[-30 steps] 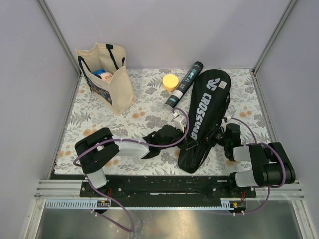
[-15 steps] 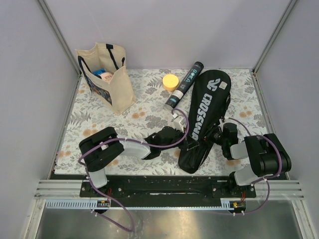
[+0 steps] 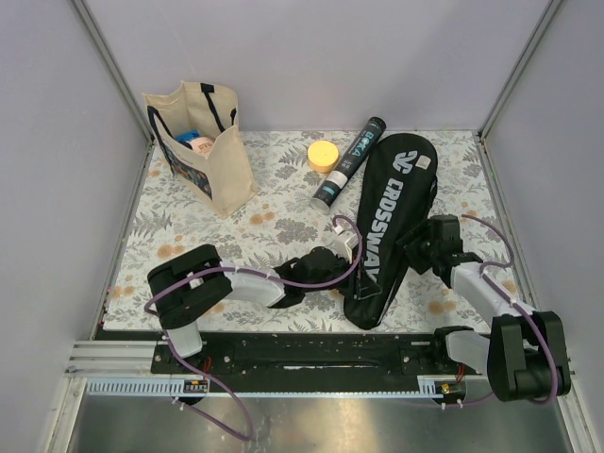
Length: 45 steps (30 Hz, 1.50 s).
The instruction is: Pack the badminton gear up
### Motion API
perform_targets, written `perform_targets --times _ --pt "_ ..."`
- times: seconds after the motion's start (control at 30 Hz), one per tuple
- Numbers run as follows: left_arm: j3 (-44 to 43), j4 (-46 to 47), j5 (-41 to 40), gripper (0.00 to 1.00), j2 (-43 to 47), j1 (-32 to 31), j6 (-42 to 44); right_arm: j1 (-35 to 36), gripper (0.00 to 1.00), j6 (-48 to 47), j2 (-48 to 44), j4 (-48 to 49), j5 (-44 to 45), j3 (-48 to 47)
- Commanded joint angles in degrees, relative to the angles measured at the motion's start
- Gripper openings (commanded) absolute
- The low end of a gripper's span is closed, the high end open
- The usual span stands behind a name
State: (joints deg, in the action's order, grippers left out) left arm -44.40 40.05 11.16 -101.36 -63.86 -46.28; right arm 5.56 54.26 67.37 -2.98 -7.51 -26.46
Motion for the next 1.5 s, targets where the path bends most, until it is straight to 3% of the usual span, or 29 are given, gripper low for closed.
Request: perform_targets --times 0.0,0.13,0.47,0.7,0.9,1.13,1.23,1.3,1.47 --pt "1.2 0.1 -1.4 0.36 2.7 0.1 1.5 -0.3 0.71 0.5 -4.1 -22.6 11.9 -5.9" --pt "3.0 0.2 -3.1 0.38 3.8 0.1 1.6 -0.3 0.72 0.1 -4.4 -29.6 12.6 -10.1" --pt "3.1 -7.9 -6.4 0.4 4.2 0.0 4.1 -1.3 0.73 -7.4 -3.5 -28.9 13.9 -16.5" --pt "6.3 -9.5 -8.4 0.4 3.7 -0.1 2.4 -3.5 0.76 -16.7 4.7 -20.6 4.7 -18.9" --pt "6.5 -13.1 -10.9 0.41 5.6 -0.5 3.1 -4.9 0.78 -18.9 14.3 -16.8 -3.8 -18.8" --pt "7.3 -16.1 -14.1 0.47 9.2 -1.1 3.0 -5.0 0.77 -19.0 20.9 -14.3 -6.8 -18.4" --pt "7.8 -17.5 -16.7 0.48 11.5 -1.9 4.6 -5.0 0.72 -17.4 20.9 -13.2 -7.3 -17.8" --pt "7.1 -19.9 -20.1 0.49 12.8 -3.3 7.8 -5.0 0.62 -16.6 21.0 -13.1 -7.3 -17.9" --pt "4.2 -26.4 -32.9 0.52 15.5 -10.5 15.9 -5.0 0.19 -14.3 21.6 -12.0 -8.3 -17.2"
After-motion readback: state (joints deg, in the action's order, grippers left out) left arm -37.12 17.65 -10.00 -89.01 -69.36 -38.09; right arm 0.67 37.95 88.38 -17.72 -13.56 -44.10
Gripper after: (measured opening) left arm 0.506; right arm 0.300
